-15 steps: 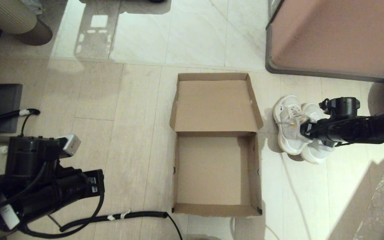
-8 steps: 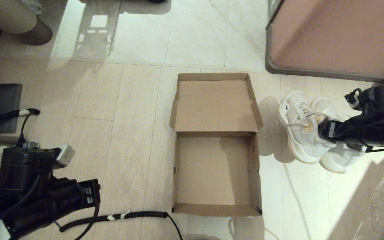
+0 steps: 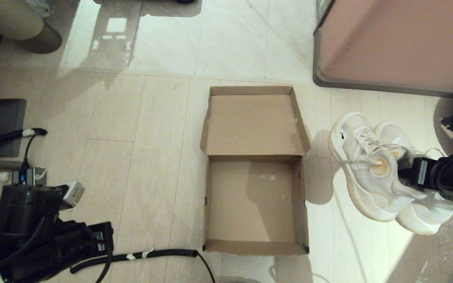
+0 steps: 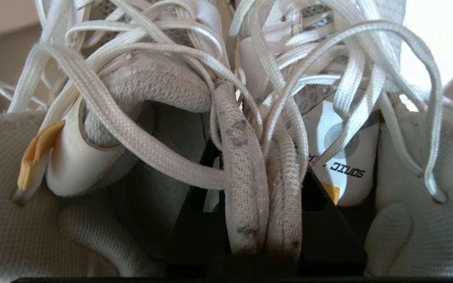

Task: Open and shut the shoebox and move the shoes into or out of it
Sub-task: Put the shoes into the shoe box

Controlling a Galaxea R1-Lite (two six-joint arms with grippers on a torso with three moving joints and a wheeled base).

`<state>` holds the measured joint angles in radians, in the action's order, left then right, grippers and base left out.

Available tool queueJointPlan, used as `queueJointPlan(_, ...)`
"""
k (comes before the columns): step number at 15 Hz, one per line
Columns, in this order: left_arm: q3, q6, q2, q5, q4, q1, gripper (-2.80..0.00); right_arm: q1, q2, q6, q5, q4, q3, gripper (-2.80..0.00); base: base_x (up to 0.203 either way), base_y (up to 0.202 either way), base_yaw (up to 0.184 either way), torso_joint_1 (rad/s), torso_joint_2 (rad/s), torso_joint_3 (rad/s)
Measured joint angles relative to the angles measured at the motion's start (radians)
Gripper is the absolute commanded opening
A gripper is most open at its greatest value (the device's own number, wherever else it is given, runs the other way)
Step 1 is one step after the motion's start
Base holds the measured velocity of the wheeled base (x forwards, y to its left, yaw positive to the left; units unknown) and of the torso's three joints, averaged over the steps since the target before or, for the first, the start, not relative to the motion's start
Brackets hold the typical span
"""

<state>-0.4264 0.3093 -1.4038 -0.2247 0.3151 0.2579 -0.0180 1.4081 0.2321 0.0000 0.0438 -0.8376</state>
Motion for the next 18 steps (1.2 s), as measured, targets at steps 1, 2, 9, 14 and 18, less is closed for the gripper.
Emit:
queueJointPlan(1, 0.006, 0.003, 0.000, 0.001, 0.001, -0.016, -2.80, 0.024, -0.022, 0.001, 0.001, -0.007, 0.007, -2.80, 0.000, 0.000, 0.000, 0.000, 0.00, 0.000)
queueJointPlan(2, 0.015, 0.004, 0.001, 0.003, 0.003, -0.029, -2.80, 0.053, -0.038, 0.002, 0.001, -0.007, 0.011, -2.80, 0.000, 0.000, 0.000, 0.000, 0.00, 0.000)
queueJointPlan(9, -0.003, -0.012, 0.031, 0.001, -0.001, -0.060, -2.80, 0.205, -0.069, 0.010, -0.006, -0.010, 0.016, -2.80, 0.000, 0.000, 0.000, 0.000, 0.00, 0.000)
queueJointPlan(14, -0.015, -0.013, 0.037, -0.042, 0.000, -0.091, -2.80, 0.348, -0.070, 0.020, -0.053, -0.022, 0.023, -2.80, 0.000, 0.000, 0.000, 0.000, 0.00, 0.000)
queueJointPlan(18, -0.006, 0.012, 0.054, -0.091, 0.005, -0.148, -2.80, 0.443, -0.056, 0.042, -0.084, -0.129, -0.029, -2.80, 0.000, 0.000, 0.000, 0.000, 0.00, 0.000)
